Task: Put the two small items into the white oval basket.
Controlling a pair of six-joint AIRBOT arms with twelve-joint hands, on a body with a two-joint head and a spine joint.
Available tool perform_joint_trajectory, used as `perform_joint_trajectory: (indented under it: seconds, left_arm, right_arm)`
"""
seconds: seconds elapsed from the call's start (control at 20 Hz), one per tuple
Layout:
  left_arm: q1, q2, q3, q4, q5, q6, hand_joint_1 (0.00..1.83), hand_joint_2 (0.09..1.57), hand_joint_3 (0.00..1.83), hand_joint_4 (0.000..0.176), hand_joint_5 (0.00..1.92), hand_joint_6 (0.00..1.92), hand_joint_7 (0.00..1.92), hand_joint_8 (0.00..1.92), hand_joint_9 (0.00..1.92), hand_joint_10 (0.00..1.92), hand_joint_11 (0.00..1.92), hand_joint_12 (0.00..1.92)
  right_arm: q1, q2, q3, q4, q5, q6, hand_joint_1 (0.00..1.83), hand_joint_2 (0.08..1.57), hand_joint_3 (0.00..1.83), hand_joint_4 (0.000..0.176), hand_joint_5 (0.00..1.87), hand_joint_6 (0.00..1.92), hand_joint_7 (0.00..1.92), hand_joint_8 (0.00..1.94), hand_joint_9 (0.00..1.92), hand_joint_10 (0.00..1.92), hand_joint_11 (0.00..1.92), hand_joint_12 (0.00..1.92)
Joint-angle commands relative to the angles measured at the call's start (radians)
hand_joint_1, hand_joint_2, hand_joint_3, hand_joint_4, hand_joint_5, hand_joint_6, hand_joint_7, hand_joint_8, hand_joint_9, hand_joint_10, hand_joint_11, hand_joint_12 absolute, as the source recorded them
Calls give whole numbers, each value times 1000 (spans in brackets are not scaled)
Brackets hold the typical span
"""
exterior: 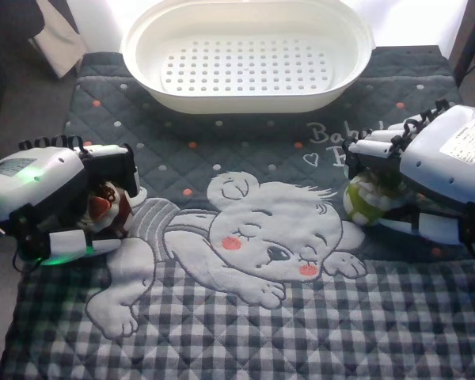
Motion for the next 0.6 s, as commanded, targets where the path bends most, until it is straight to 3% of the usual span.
perform_joint_trajectory:
  seconds: [0.0, 0.05, 0.1, 0.15, 0.2, 0.25, 0.3, 0.35, 0.4, 0.45, 0.5, 0.55]
  left_arm:
    - [-1, 0, 4, 9, -80, 10, 1454, 1314, 0, 0, 394, 1686, 498, 1683, 567, 1779, 337, 1921]
    - [-1, 1, 0, 10, -87, 19, 1453, 1317, 0, 0, 393, 1784, 503, 1711, 545, 1773, 248, 1921]
    - [-1, 6, -6, 10, -93, 28, 1455, 1308, 0, 0, 424, 1829, 523, 1697, 562, 1747, 312, 1921]
    - [-2, 15, -16, 20, -113, 30, 1457, 1311, 0, 0, 439, 1870, 510, 1706, 567, 1767, 438, 1921]
    - [-3, 24, -26, 30, -131, 30, 1597, 1287, 0, 0, 438, 1911, 446, 1726, 539, 1786, 538, 1882]
    - [-11, 37, -38, 48, -160, 30, 1626, 1334, 0, 0, 439, 1919, 435, 1743, 537, 1784, 591, 1830]
    - [-29, 49, -48, 70, -189, 30, 1633, 1345, 0, 0, 393, 1860, 429, 1729, 515, 1765, 633, 1830]
    - [-47, 56, -53, 88, -205, 30, 1633, 1345, 0, 0, 393, 1860, 429, 1729, 515, 1765, 633, 1830]
    - [-64, 60, -53, 100, -214, 30, 1630, 1353, 0, 0, 404, 1799, 458, 1698, 519, 1768, 567, 1903]
    - [-94, 65, -53, 120, -224, 30, 1490, 1379, 0, 0, 426, 1806, 493, 1701, 543, 1812, 576, 1917]
    - [-121, 70, -51, 132, -225, 30, 1449, 1393, 0, 0, 367, 1886, 440, 1784, 486, 1884, 504, 1920]
    - [-158, 73, -45, 147, -220, 30, 1437, 1398, 0, 0, 334, 1914, 417, 1816, 462, 1914, 457, 1921]
  right_arm:
    - [1, 9, 3, -1, 85, -1, 1010, 1412, 33, 16, 447, 1809, 533, 1835, 701, 1921, 742, 1921]
    - [1, 12, 0, -2, 89, 5, 1234, 1048, 701, 0, 526, 1870, 617, 1889, 643, 1921, 763, 1921]
    - [1, 16, -3, -5, 100, 9, 1293, 919, 929, 0, 571, 1899, 677, 1894, 664, 1921, 762, 1921]
    - [1, 30, -13, -8, 123, 11, 1310, 874, 1008, 0, 574, 1916, 706, 1891, 698, 1921, 819, 1921]
    - [1, 44, -24, -11, 143, 12, 1139, 929, 938, 0, 580, 1853, 713, 1905, 853, 1921, 965, 1921]
    - [1, 65, -40, -16, 174, 12, 1093, 960, 881, 7, 591, 1843, 681, 1883, 884, 1921, 1012, 1921]
    - [1, 87, -55, -18, 206, 12, 1069, 1028, 763, 14, 563, 1832, 628, 1883, 781, 1921, 867, 1921]
    - [1, 104, -64, -19, 226, 12, 1069, 1028, 763, 14, 563, 1832, 628, 1883, 781, 1921, 867, 1921]
    - [3, 112, -67, -19, 240, 12, 1350, 1071, 393, 0, 601, 1903, 760, 1929, 929, 1921, 1051, 1921]
    - [27, 119, -67, -19, 251, 12, 1424, 1142, 189, 0, 613, 1917, 787, 1939, 935, 1921, 1048, 1921]
    - [62, 119, -64, -32, 238, 12, 1312, 1139, 393, 0, 582, 1920, 619, 1827, 839, 1921, 927, 1921]
    - [105, 117, -60, -51, 217, 11, 1302, 1080, 520, 0, 533, 1921, 619, 1775, 881, 1921, 990, 1921]
